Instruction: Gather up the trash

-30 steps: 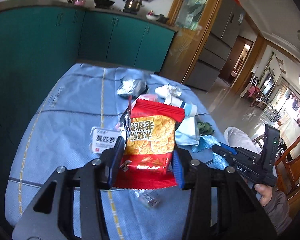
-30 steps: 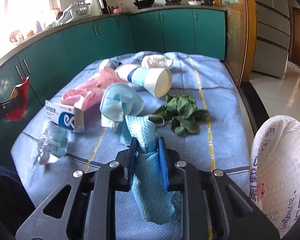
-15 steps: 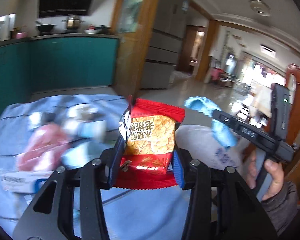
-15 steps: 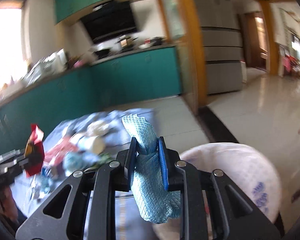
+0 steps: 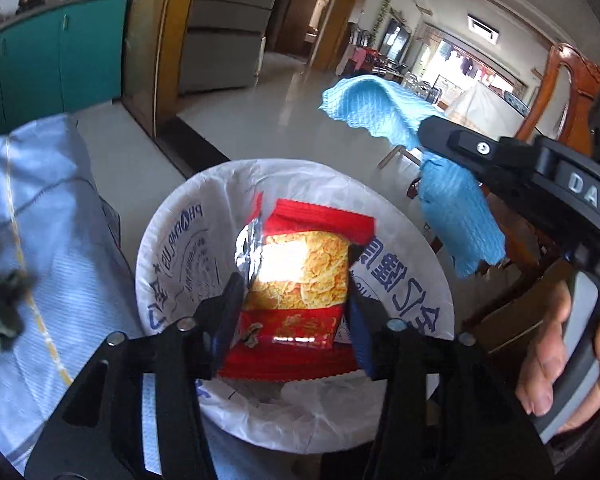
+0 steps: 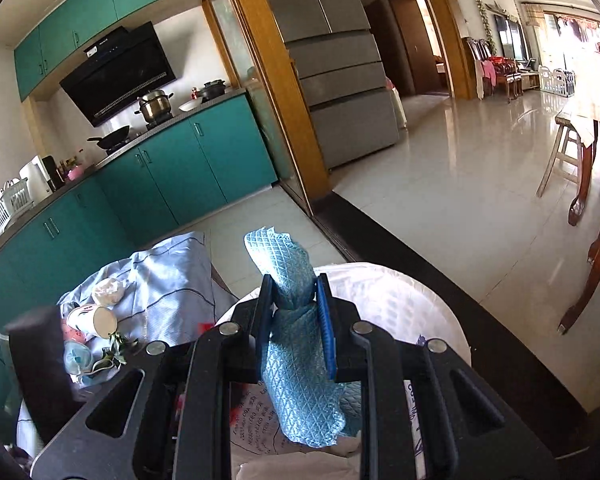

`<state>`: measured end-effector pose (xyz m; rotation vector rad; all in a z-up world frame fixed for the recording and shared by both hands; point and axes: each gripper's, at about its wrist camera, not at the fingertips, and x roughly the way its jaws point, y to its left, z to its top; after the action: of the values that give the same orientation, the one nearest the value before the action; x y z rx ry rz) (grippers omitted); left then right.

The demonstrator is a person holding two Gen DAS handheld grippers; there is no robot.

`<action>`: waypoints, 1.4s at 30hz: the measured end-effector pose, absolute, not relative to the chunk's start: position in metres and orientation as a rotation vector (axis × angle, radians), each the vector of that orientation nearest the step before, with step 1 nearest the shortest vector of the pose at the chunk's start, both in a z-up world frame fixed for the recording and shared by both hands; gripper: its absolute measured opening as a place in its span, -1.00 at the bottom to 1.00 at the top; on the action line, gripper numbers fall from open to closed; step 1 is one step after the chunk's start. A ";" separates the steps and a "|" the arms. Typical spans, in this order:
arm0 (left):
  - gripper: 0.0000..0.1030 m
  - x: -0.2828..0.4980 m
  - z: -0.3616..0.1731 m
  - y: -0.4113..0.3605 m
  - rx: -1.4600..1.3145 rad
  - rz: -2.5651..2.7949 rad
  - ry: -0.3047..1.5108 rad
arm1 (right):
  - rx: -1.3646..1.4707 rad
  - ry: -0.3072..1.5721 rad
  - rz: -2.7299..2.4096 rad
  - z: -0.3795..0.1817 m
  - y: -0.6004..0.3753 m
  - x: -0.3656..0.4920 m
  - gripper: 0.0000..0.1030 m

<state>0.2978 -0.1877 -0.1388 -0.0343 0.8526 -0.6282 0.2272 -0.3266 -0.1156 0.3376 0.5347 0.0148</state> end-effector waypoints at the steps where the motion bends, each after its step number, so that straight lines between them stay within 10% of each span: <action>1: 0.28 0.299 -0.140 -0.186 -0.054 -0.621 0.856 | 0.331 0.543 0.013 -0.116 -0.324 0.228 -0.57; 10: 0.54 0.279 -0.104 -0.162 0.000 -0.487 0.662 | 0.347 0.610 -0.017 -0.125 -0.323 0.238 -0.53; 15: 0.59 0.258 -0.090 -0.158 0.086 -0.436 0.570 | 0.362 0.596 -0.027 -0.124 -0.318 0.237 0.11; 42: 0.79 0.216 -0.028 0.059 -0.021 0.190 0.497 | 0.164 0.668 0.256 -0.132 -0.167 0.267 0.59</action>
<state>0.2156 0.0585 -0.0284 -0.0205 0.4972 0.1896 0.2671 -0.1675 -0.1323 0.1636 0.6681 0.2560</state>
